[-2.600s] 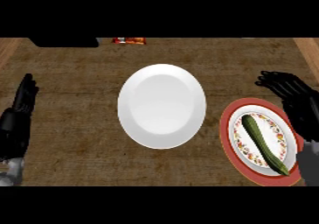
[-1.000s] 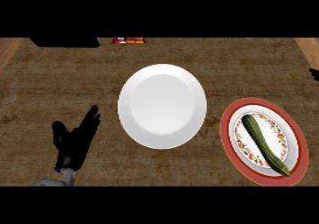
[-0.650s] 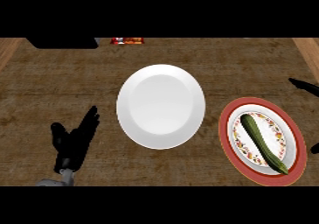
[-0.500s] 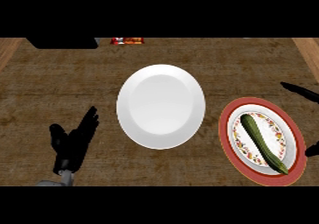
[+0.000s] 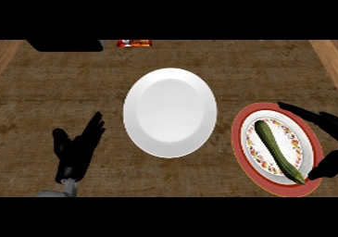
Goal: Pick the squash from the plate and place it in the plate
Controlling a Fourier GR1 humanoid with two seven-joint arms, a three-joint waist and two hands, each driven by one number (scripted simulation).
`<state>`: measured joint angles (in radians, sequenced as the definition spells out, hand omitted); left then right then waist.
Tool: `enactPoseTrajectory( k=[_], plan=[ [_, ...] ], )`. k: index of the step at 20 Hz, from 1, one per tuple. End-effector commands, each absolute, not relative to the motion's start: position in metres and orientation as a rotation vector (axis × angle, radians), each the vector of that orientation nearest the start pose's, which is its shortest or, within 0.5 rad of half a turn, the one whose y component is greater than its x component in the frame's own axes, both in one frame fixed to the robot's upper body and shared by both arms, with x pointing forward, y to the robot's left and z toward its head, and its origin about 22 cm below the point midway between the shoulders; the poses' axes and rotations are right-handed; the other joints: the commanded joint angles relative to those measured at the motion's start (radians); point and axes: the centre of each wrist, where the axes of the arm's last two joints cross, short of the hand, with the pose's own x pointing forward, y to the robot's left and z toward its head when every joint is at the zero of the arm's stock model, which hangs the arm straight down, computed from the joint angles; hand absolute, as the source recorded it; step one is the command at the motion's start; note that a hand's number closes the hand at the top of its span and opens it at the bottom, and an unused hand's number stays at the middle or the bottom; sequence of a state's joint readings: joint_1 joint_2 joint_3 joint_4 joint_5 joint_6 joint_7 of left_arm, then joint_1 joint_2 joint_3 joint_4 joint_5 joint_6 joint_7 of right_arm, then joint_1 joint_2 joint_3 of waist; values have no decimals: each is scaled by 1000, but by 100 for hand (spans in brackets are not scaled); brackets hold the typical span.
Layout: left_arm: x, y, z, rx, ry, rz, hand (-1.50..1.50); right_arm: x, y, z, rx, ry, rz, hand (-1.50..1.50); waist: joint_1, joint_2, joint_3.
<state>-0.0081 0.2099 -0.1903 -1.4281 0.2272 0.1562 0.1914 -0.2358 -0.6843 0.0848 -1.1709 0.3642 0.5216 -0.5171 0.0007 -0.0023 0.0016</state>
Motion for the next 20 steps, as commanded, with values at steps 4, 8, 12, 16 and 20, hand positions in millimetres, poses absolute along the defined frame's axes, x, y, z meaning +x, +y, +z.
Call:
enactPoseTrajectory(
  k=[4,8,12,16,20],
  plan=[
    [219,238,-25,-16,-1183,0,0,272,-377,44,-190,-1398,1235,-150,-1,0,-2],
    [251,264,-31,27,-1186,5,0,288,-388,52,-255,-1373,1245,-150,-2,3,-2],
    [234,237,-47,-4,-1190,-4,0,299,-350,25,-270,-1343,1262,-150,3,3,-2],
    [233,242,-18,14,-1193,-21,0,279,-354,15,-223,-1330,1273,-150,1,2,-2],
    [233,241,-24,-8,-1201,-6,0,278,-362,1,-236,-1299,1326,-150,1,2,-2]
  ],
)
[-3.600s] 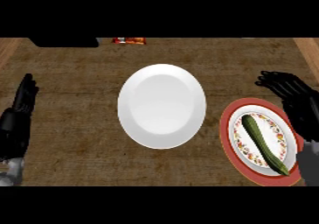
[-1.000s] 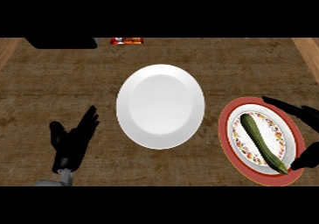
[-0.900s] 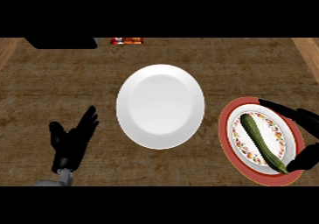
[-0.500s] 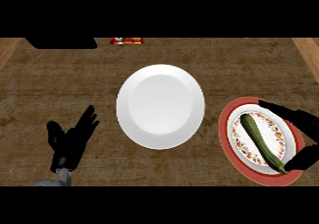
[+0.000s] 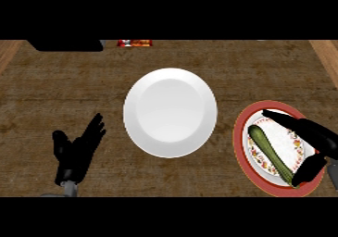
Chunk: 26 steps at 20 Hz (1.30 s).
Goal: Pick the squash from the plate and place it in the plate
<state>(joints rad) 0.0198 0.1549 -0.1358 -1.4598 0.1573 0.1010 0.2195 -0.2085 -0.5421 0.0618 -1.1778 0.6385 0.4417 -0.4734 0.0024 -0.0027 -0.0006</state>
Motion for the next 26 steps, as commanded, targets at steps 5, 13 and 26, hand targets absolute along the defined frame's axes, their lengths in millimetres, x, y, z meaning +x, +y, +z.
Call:
enactPoseTrajectory(
  k=[5,13,26],
  plan=[
    [239,239,-35,-17,-1190,7,0,287,-353,-4,-242,-1304,1474,150,1,4,1],
    [221,240,-34,22,-1193,-5,0,293,-340,-12,-315,-1403,1416,150,1,2,1],
    [233,243,-31,-6,-1166,-19,0,279,-127,8,-571,-1709,1033,150,14,-34,0]
  ],
)
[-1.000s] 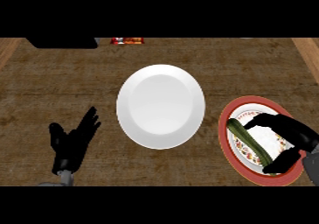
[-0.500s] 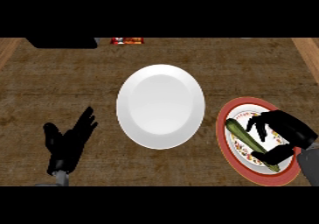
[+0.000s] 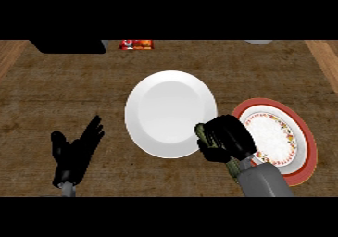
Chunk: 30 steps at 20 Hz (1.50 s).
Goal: Pick the squash from the plate and place it in the plate
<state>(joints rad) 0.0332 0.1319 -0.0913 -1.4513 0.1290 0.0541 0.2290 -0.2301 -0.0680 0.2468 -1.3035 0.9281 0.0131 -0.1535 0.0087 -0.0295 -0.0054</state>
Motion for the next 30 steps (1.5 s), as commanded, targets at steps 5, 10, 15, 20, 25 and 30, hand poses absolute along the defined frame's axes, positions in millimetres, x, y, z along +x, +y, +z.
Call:
enactPoseTrajectory(
  k=[5,10,15,20,25,30],
  plan=[
    [228,240,-39,-10,-1136,-20,0,263,-100,27,-693,-1758,811,150,19,-3,5],
    [234,241,-34,-3,-1165,-30,0,241,-77,35,-750,-1739,535,150,22,7,5],
    [238,240,-30,-10,-1174,-30,0,222,-51,43,-766,-1749,291,150,24,16,3],
    [237,228,-31,-9,-1180,-42,0,215,-34,33,-846,-1767,163,150,12,20,3],
    [237,244,-31,1,-1175,-38,0,247,-31,44,-1027,-1752,86,150,13,24,3],
    [237,235,-34,-19,-1188,-38,0,281,-27,40,-1117,-1691,37,150,31,34,5]
  ],
)
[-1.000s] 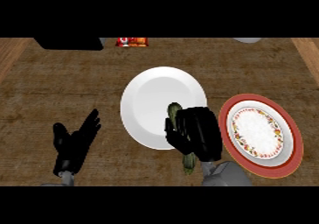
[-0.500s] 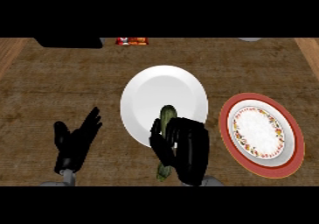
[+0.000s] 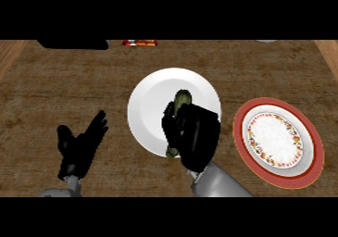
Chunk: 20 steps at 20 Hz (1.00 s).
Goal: Pick the squash from the plate and place it in the plate
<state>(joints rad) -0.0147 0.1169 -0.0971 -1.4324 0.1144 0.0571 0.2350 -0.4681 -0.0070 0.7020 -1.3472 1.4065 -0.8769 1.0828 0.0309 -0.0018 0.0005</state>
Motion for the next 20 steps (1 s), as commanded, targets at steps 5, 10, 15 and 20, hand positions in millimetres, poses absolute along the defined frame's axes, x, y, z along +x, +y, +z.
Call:
enactPoseTrajectory(
  k=[5,10,15,20],
  plan=[
    [235,228,-36,-13,-1199,-34,0,317,-38,29,-1174,-1692,28,150,14,12,0],
    [240,239,-30,-16,-1195,-40,0,335,-49,23,-1178,-1688,-15,150,-2,8,0],
    [236,229,-32,-20,-1212,-40,0,347,-66,-3,-1185,-1295,213,-150,25,21,1],
    [247,222,-30,-33,-1213,-57,0,352,-69,-10,-1034,-1365,227,-150,22,25,2]
  ],
)
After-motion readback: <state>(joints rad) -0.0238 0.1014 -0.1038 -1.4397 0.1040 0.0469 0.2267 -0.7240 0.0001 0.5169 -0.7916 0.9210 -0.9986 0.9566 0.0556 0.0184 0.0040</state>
